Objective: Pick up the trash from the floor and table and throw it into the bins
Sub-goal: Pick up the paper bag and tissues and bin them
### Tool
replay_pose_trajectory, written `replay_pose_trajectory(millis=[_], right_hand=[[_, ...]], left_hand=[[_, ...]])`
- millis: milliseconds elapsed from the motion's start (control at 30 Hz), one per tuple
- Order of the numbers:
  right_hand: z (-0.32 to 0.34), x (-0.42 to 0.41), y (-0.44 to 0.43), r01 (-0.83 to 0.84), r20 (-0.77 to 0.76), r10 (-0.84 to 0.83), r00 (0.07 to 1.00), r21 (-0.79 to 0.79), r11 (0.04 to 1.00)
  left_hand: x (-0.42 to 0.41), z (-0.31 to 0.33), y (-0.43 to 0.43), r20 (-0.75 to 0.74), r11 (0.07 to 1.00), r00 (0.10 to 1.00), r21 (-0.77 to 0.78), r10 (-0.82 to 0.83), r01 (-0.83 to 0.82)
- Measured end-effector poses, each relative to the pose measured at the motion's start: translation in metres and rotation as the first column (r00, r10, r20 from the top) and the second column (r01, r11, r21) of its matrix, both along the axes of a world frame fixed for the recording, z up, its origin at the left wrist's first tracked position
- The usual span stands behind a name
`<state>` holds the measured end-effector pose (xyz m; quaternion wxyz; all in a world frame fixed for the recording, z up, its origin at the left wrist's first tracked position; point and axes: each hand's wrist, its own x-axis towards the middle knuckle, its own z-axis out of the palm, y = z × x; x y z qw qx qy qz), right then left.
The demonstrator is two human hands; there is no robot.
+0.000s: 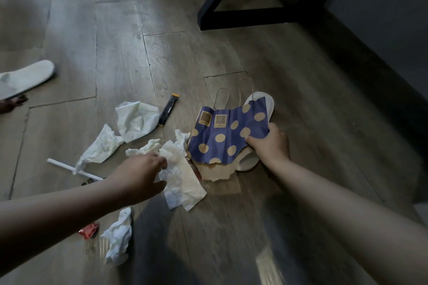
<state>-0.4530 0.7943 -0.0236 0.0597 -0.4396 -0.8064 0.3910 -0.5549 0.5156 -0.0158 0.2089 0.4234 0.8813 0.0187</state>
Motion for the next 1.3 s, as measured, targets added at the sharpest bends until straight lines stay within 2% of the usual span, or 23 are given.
replay_pose_trajectory(millis=[133,300,667,800,933,1067,1167,1300], right_hand=[[0.01,0.0,-0.013,-0.081,-0.131,0.08,0.988,0.001,0.997],[0.018,-0.006,-0.023,-0.117,-0.169,0.116,0.979,0.007,0.993],[0.032,0.001,-0.017,-0.133,-0.234,0.106,0.966,-0.1,0.986],[0.031,0.004,-0.018,-0.208,-0.188,0.193,0.963,-0.062,0.976],[0.032,0.005,-0.024,-0.375,-0.044,0.375,0.926,-0.001,0.927],[0.024,-0.005,-0.042,-0.53,0.114,0.518,0.848,0.127,0.839],[0.014,-0.013,-0.061,-0.586,0.176,0.563,0.808,0.143,0.797],[-0.002,-0.018,-0.076,-0.578,0.202,0.552,0.809,0.106,0.809]], left_hand=[[-0.002,0.0,0.0,-0.001,1.0,1.0,-0.01,0.001,-0.001],[-0.004,0.002,0.001,-0.013,1.0,1.0,-0.004,0.024,-0.024],[-0.009,-0.001,0.0,-0.021,0.998,0.997,0.015,0.069,-0.068],[-0.008,0.0,0.002,-0.018,0.998,0.998,0.022,0.062,-0.062],[-0.009,-0.001,0.0,-0.019,0.998,0.998,0.026,0.055,-0.055],[-0.01,-0.002,-0.003,-0.025,0.998,0.998,0.024,0.051,-0.051],[-0.012,-0.002,-0.006,-0.028,0.998,0.998,0.023,0.064,-0.064],[-0.015,-0.003,-0.013,-0.028,0.996,0.996,0.0,0.088,-0.088]])
